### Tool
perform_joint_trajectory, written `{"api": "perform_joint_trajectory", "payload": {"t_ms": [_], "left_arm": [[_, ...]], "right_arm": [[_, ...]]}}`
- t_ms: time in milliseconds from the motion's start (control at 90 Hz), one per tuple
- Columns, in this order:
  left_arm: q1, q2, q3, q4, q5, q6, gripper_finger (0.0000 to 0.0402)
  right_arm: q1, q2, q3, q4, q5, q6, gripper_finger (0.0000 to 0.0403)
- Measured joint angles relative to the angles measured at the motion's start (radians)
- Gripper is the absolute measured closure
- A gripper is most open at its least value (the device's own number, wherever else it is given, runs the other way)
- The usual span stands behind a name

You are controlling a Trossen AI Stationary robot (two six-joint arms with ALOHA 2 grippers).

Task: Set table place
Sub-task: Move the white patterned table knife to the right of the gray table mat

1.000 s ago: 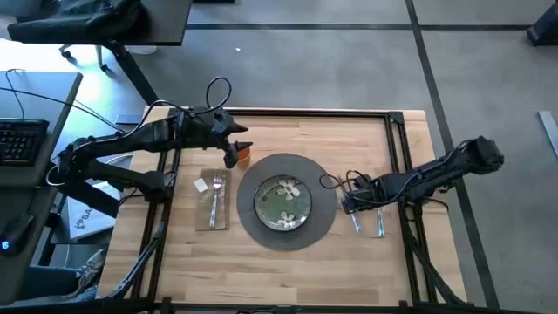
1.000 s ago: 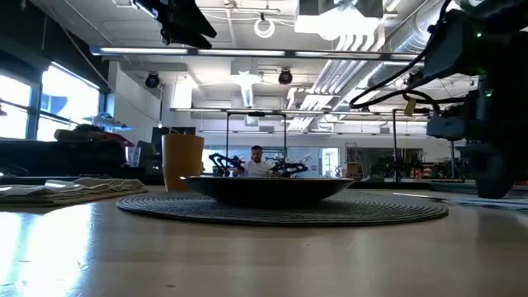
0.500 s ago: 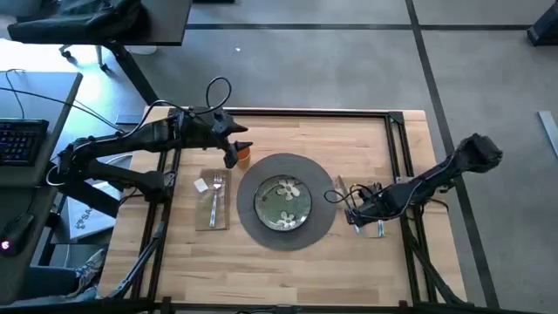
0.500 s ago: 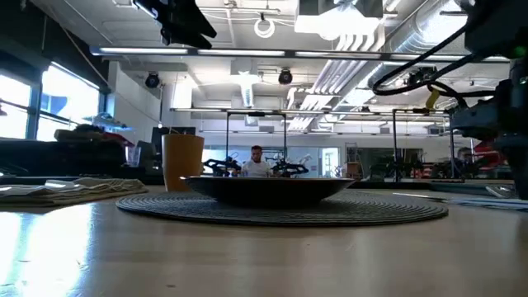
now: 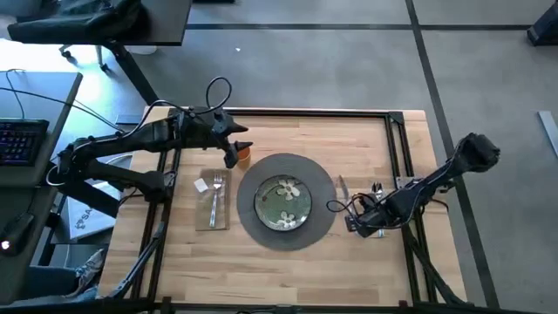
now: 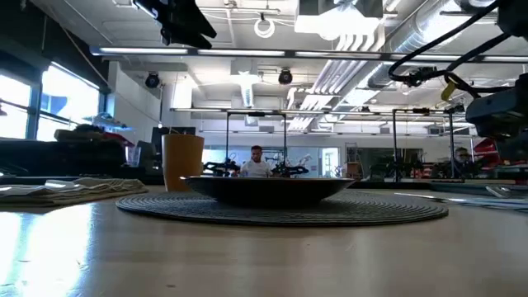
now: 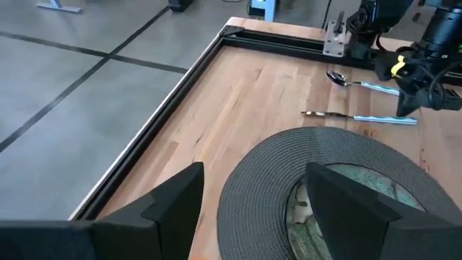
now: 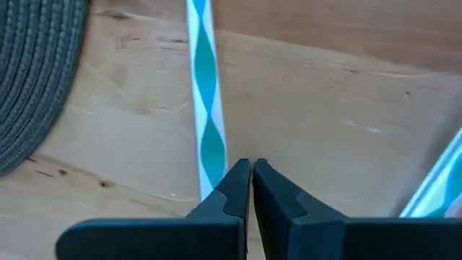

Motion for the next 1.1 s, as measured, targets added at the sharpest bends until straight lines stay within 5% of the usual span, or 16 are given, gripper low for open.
{"api": "perform_joint_trajectory", "payload": {"t_ms": [389,733,1100], "left_arm": [[0.0,0.0,0.0,-0.002,0.014,0.004,0.0179],[0.0,0.0,0.0,-0.003,0.026,0.011,0.0179],[0.0,0.0,0.0,-0.003,0.026,0.019,0.0179]], "right_arm": [[-0.015,0.139,0.103,-0.012,0.034,-0.03,0.0403],[-0.034,0.092,0.114,-0.267,0.012,-0.058,0.0403],[-0.243,0.091,0.114,-0.318,0.11,-0.261,0.0403]]}}
